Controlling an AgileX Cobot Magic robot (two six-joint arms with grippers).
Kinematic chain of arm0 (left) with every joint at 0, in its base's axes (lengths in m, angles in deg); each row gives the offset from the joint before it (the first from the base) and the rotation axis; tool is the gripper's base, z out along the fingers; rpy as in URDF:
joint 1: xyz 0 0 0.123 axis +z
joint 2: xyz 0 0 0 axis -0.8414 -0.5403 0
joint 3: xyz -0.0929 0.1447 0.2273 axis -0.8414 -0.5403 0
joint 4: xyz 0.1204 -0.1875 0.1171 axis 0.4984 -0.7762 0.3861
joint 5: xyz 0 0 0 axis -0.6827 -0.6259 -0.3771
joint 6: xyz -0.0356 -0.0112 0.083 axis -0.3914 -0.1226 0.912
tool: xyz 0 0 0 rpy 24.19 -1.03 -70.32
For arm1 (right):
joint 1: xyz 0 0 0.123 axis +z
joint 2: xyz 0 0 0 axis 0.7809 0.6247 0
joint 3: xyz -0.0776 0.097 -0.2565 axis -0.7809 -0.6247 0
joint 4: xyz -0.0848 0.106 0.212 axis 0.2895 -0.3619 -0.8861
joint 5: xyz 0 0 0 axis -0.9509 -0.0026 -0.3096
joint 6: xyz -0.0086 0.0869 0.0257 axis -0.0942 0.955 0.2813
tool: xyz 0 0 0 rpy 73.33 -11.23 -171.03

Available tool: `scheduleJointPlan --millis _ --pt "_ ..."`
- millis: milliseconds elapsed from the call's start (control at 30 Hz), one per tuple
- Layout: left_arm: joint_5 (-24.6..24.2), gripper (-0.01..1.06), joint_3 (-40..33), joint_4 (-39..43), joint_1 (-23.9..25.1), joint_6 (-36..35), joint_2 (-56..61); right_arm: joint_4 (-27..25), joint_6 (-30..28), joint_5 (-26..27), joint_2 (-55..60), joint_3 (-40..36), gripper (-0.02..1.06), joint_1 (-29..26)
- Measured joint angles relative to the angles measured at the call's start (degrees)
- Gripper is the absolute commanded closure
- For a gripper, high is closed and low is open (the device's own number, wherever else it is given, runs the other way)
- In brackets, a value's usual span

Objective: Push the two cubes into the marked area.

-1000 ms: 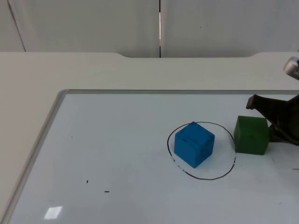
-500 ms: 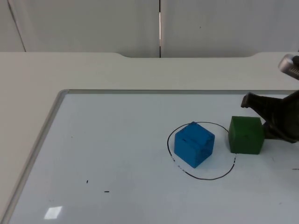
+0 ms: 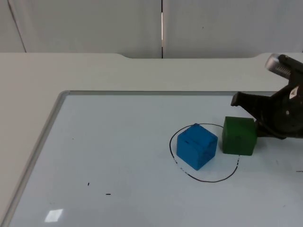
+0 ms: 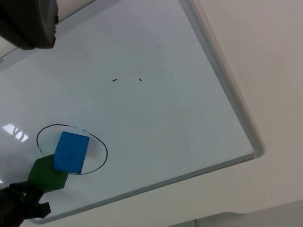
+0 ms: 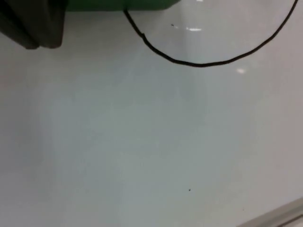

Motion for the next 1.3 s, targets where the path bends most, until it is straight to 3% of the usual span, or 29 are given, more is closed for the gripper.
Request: scheduleJointPlan --millis 1300 --pt "0.0 1.05 0.0 0.0 0.0 0.0 0.0 0.0 -4.8 -2.9 -0.1 0.3 1.04 1.9"
